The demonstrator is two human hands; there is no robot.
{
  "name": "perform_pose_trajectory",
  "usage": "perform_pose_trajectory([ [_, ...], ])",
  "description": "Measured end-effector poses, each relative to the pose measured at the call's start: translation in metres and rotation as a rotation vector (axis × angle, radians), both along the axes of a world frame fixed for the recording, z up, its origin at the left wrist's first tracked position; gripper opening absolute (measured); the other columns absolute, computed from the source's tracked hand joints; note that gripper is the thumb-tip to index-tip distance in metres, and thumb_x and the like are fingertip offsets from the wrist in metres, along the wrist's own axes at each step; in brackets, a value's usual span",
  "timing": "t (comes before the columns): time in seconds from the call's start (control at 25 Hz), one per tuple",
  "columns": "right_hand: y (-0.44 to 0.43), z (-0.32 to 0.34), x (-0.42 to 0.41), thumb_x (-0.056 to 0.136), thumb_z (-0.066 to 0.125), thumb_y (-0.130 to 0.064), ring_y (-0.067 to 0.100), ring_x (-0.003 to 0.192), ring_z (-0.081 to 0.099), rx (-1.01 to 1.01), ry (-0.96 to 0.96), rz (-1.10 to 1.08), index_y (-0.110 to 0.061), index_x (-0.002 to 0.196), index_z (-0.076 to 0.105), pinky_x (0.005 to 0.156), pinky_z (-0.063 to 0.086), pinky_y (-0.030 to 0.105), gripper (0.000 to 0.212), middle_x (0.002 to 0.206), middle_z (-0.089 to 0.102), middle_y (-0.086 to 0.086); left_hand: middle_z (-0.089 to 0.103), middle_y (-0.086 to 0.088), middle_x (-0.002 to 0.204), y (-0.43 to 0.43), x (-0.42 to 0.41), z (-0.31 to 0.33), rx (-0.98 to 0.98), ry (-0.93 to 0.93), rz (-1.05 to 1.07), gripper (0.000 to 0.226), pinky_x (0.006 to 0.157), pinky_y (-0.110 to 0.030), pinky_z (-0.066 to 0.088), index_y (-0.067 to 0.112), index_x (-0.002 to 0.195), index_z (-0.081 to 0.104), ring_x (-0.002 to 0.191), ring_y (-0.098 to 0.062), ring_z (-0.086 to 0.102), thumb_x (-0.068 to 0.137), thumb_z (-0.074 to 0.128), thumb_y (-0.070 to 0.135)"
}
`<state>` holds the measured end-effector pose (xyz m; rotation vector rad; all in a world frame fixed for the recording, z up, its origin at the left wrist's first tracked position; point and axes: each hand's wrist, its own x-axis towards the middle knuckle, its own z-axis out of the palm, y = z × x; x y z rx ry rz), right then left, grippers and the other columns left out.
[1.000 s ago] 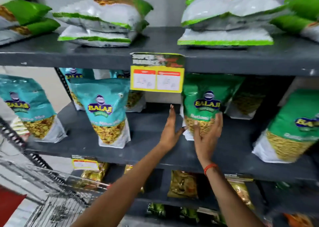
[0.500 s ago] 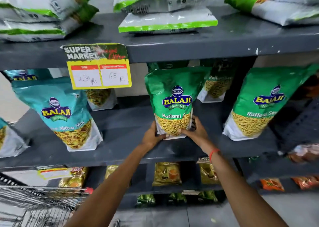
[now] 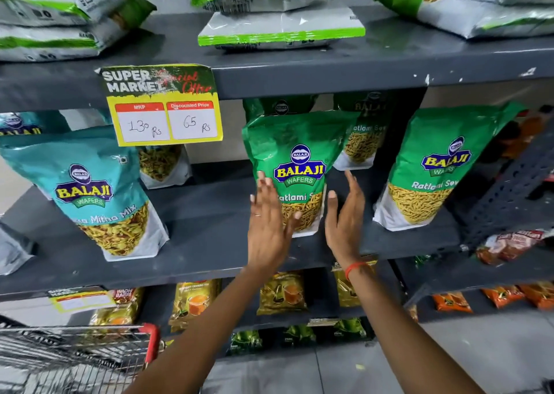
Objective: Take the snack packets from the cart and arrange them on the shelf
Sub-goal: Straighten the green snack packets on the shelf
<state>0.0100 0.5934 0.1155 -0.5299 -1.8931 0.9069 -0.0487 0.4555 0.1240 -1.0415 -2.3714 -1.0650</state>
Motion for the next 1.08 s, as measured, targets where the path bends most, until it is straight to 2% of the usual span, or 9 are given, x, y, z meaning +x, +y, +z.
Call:
perform_pose_trajectory([
  [0.12, 0.007, 0.014, 0.003, 0.1, 0.04, -0.019, 0.021, 0.139, 0.037, 0.115, 0.099, -0.025, -0.005, 0.14, 0.039, 0.117, 0.027, 0.022, 0.043, 0.147, 0.043, 0.012, 0.003, -0.012, 0.152, 0.042, 0.029, 0.007, -0.001, 0.194, -0.105, 0.062, 0.12, -0.035, 0.01, 0.0, 0.145, 0.006, 0.144, -0.017, 0.001, 0.098, 0.036, 0.025],
  [0.28, 0.046, 0.003, 0.034, 0.098, 0.044, -0.009, 0.027, 0.14, 0.035, 0.111, 0.12, -0.12, 0.003, 0.135, 0.043, 0.116, 0.032, 0.037, 0.039, 0.147, 0.04, 0.018, 0.002, -0.001, 0.156, 0.099, 0.047, 0.011, 0.037, -0.035, -0.27, 0.059, 0.115, -0.008, 0.008, 0.005, 0.148, 0.008, 0.145, -0.01, 0.007, 0.098, 0.038, 0.014],
  [0.32, 0.062, -0.002, 0.045, 0.097, 0.047, -0.011, 0.029, 0.141, 0.033, 0.106, 0.111, -0.176, 0.004, 0.137, 0.041, 0.116, 0.033, 0.039, 0.043, 0.149, 0.037, 0.02, 0.003, 0.0, 0.158, 0.113, 0.05, 0.008, 0.037, -0.132, -0.316, 0.062, 0.111, -0.004, 0.012, 0.009, 0.149, 0.006, 0.146, -0.009, 0.01, 0.097, 0.039, 0.015],
  [0.4, 0.093, -0.01, 0.065, 0.092, 0.057, -0.025, 0.03, 0.145, 0.025, 0.024, 0.056, -0.262, 0.001, 0.144, 0.03, 0.118, 0.029, 0.041, 0.064, 0.155, 0.026, 0.021, 0.009, -0.005, 0.16, 0.142, 0.053, -0.001, 0.011, -0.334, -0.359, 0.07, 0.102, -0.015, 0.028, 0.011, 0.149, 0.006, 0.143, -0.017, 0.022, 0.093, 0.048, 0.012],
  [0.56, 0.146, -0.028, 0.086, 0.072, 0.081, -0.029, 0.031, 0.149, 0.014, -0.322, -0.184, -0.247, -0.004, 0.153, 0.006, 0.119, 0.02, 0.04, 0.114, 0.16, 0.011, 0.018, 0.025, -0.018, 0.154, 0.187, 0.048, -0.023, -0.024, -0.682, -0.39, 0.086, 0.105, -0.023, 0.027, 0.001, 0.147, 0.016, 0.141, -0.03, 0.029, 0.08, 0.07, 0.005],
  [0.76, 0.179, -0.047, 0.092, 0.064, 0.086, -0.021, 0.027, 0.145, 0.025, -0.363, -0.245, -0.114, -0.007, 0.152, 0.011, 0.113, 0.026, 0.032, 0.116, 0.157, 0.024, 0.013, 0.063, -0.025, 0.121, 0.213, 0.046, -0.045, -0.082, -0.661, -0.319, 0.057, 0.074, -0.028, 0.042, 0.002, 0.126, 0.05, 0.111, -0.039, 0.058, 0.078, 0.074, 0.02],
  [0.88, 0.174, -0.046, 0.093, 0.065, 0.085, -0.026, 0.029, 0.146, 0.024, -0.362, -0.263, -0.115, -0.006, 0.153, 0.01, 0.115, 0.027, 0.036, 0.117, 0.158, 0.022, 0.015, 0.058, -0.016, 0.133, 0.212, 0.047, -0.043, -0.111, -0.682, -0.322, 0.062, 0.086, -0.025, 0.043, 0.006, 0.134, 0.043, 0.12, -0.032, 0.055, 0.08, 0.071, 0.02],
  [0.96, 0.159, -0.042, 0.098, 0.069, 0.082, -0.036, 0.031, 0.147, 0.02, -0.302, -0.243, -0.202, -0.003, 0.152, 0.01, 0.117, 0.025, 0.038, 0.115, 0.158, 0.019, 0.018, 0.041, -0.01, 0.149, 0.203, 0.054, -0.036, -0.104, -0.661, -0.324, 0.074, 0.102, -0.028, 0.038, 0.009, 0.145, 0.027, 0.135, -0.025, 0.042, 0.083, 0.067, 0.019],
  [1.08, 0.119, -0.034, 0.098, 0.08, 0.071, -0.04, 0.031, 0.144, 0.026, -0.038, -0.021, -0.242, -0.003, 0.149, 0.02, 0.116, 0.028, 0.029, 0.093, 0.154, 0.021, 0.016, 0.008, 0.006, 0.159, 0.163, 0.069, -0.025, -0.001, -0.262, -0.246, 0.078, 0.116, -0.026, 0.023, 0.017, 0.15, 0.004, 0.146, -0.013, 0.016, 0.091, 0.055, 0.025],
])
